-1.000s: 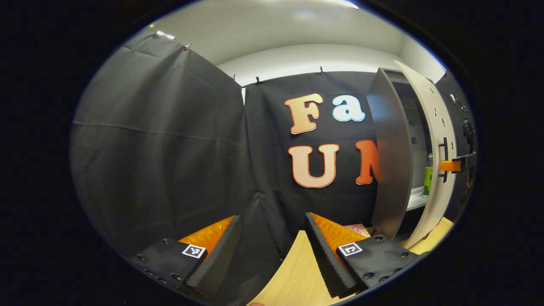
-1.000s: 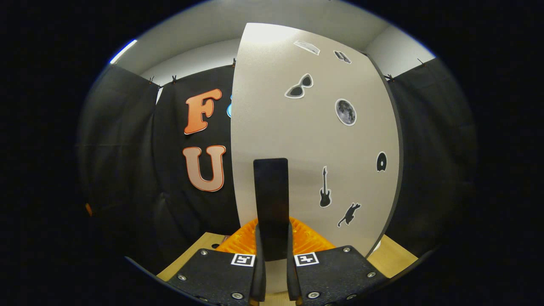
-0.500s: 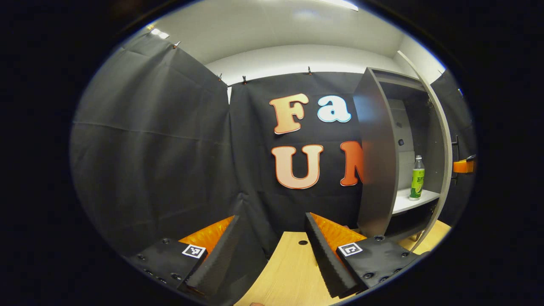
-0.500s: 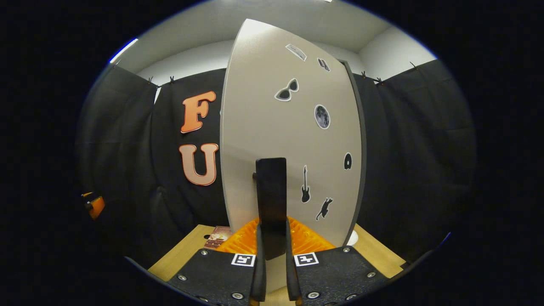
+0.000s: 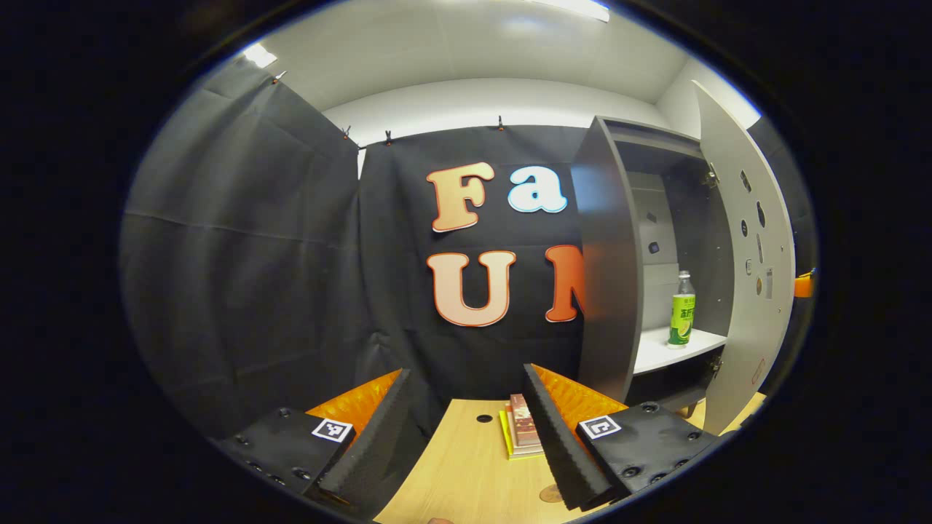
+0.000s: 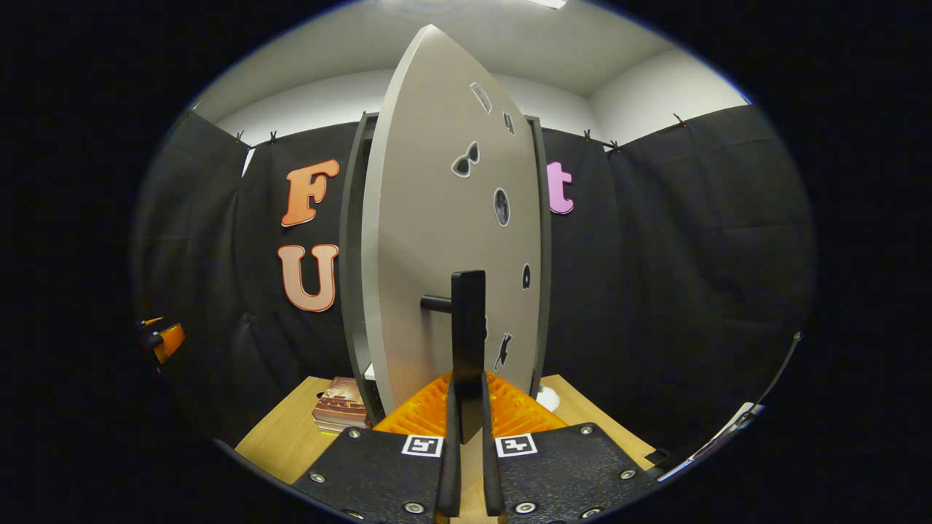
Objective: Open the cabinet door with the right hand, grasp the bottle in the cabinet with the left hand and place it on the coaster, then close the cabinet door with the right hand.
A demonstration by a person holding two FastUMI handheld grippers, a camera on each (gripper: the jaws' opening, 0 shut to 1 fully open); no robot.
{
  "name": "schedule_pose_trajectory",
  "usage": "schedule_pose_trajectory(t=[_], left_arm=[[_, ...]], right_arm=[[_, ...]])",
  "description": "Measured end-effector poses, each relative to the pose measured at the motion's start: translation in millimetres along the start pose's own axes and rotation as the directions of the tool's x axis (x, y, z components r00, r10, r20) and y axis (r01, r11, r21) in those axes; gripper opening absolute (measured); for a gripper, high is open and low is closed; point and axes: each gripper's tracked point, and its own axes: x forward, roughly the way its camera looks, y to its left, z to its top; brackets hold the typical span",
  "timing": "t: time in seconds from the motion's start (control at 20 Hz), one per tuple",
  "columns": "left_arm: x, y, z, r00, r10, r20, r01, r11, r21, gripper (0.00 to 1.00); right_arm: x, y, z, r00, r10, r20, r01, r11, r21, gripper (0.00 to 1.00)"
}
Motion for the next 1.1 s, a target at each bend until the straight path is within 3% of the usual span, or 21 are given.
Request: schedule_pose_trajectory(t=[0.3,0.5,1.1], left_arm=[[0,-50,6,0.998,-0.065,-0.001,0.065,0.998,-0.003,0.97],[2,-81,10,0.996,-0.088,-0.006,0.088,0.996,-0.003,0.97],[3,-179,4,0.991,-0.114,-0.064,0.113,0.993,-0.023,0.97]], right_arm=[[-25,-76,-4,0.994,-0.108,0.003,0.108,0.994,0.003,0.02],[-27,-114,-5,0.991,-0.135,0.001,0.135,0.991,0.014,0.01],[-25,-176,-8,1.000,-0.026,0.002,0.026,0.999,0.042,0.01]])
